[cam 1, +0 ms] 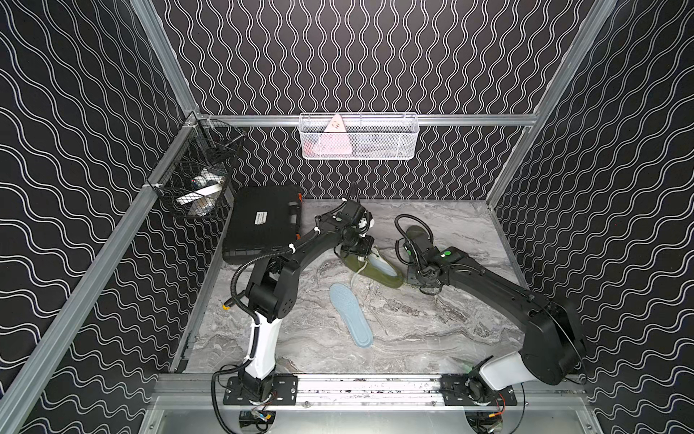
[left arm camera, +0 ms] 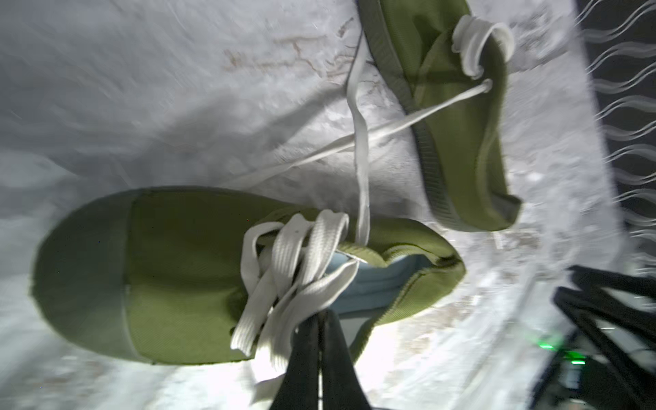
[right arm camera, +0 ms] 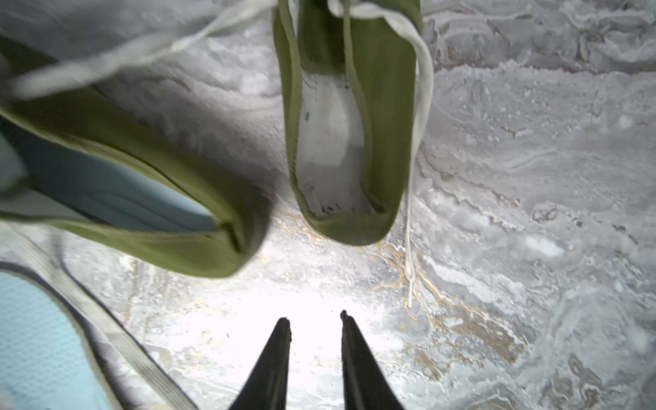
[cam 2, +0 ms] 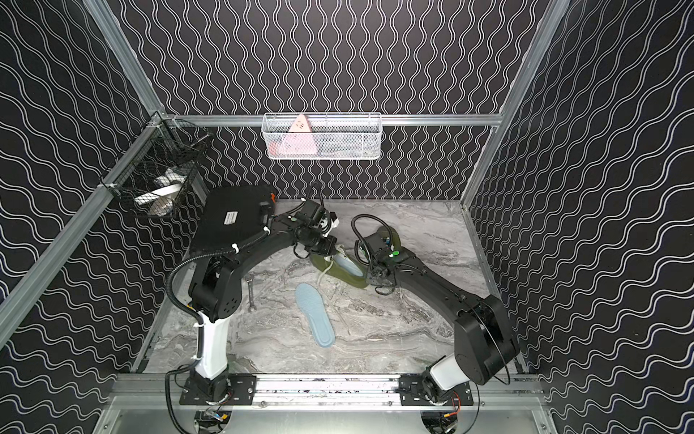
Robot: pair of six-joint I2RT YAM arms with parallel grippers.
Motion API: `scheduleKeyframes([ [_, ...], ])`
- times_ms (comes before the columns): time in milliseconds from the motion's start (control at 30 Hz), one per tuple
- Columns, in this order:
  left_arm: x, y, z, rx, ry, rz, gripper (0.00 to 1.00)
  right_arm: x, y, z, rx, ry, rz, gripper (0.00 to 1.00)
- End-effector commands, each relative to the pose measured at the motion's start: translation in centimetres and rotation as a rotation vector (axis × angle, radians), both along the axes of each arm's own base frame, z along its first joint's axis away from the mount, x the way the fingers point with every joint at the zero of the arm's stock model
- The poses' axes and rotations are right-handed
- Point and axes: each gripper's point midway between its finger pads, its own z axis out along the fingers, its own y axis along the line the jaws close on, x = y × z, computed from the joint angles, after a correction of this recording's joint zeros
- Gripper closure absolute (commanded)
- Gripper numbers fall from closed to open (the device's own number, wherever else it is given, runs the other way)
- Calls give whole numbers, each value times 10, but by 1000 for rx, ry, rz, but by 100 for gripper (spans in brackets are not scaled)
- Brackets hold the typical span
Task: Insert the insole into the shoe
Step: Move the shoe to the center of the board.
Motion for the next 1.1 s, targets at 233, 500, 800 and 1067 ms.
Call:
scheduleKeyframes([
  [233, 34, 2, -7, 179, -310, -413, 100, 2, -6, 10, 8, -11, 4, 64],
  [500, 59, -27, -13, 102, -349, -486, 100, 1, -12, 11, 27, -14, -2, 61],
  [800, 47, -65, -6, 5, -355, -564, 96, 3, -20, 11, 64, -17, -9, 53],
  [1067, 42, -63, 22, -40, -366, -489, 57, -1, -14, 6, 94, 4, 10, 43],
])
